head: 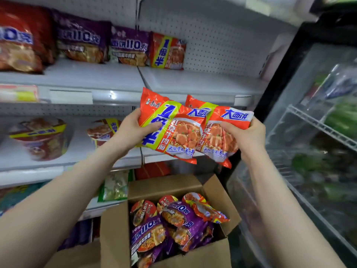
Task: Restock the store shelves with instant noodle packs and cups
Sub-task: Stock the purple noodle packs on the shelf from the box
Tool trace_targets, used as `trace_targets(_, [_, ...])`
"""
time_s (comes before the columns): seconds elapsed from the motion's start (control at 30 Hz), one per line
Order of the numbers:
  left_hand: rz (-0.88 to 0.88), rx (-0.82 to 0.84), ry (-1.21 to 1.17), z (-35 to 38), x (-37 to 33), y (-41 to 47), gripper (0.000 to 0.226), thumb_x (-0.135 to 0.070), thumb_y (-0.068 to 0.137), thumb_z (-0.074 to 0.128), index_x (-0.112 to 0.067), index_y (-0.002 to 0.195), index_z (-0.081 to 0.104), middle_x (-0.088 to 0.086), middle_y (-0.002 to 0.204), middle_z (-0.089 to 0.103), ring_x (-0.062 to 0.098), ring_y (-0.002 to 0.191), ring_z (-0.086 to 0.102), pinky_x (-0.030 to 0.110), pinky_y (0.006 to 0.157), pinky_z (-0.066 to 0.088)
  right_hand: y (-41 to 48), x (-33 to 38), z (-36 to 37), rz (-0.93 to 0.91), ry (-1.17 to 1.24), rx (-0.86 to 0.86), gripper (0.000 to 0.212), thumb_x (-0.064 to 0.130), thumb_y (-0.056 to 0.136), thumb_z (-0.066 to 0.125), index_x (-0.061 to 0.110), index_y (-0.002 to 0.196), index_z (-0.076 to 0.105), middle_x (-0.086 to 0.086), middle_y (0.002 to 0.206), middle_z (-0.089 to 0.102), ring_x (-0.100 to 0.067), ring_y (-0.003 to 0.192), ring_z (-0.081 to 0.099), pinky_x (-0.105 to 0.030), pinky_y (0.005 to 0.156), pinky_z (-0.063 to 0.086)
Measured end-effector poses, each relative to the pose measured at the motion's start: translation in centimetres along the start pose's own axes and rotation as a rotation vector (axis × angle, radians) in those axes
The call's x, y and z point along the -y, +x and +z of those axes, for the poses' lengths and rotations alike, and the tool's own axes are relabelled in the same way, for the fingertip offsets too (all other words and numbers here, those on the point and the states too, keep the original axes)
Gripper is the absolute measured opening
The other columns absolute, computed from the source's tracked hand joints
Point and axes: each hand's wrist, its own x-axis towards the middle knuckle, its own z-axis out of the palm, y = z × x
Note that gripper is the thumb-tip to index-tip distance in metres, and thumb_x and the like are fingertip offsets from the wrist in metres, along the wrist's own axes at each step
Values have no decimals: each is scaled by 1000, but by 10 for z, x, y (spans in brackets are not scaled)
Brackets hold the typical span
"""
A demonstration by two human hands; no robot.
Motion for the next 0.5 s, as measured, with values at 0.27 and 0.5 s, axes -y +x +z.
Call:
trace_targets(0.27, [92, -129, -4, -43, -69, 19, 45, -32, 83, 75, -18, 120, 53, 1, 104, 72, 13, 79, 74, 26, 61, 58, 36, 53, 23, -20, 74, 75, 27, 8, 82, 77, 15, 105, 64, -4, 94, 73, -16, 79, 73, -34, 67, 60])
trace_targets(0.5, [138, -215, -8, -67, -97, 48, 33, -28, 86, 72, -18, 111, 53, 0, 99, 71, 9, 71, 73, 23, 55, 56, 76, 70, 60, -26, 180, 188, 26, 2, 86, 70, 10, 110, 62, -2, 87, 72, -8, 64, 71, -23, 51, 55])
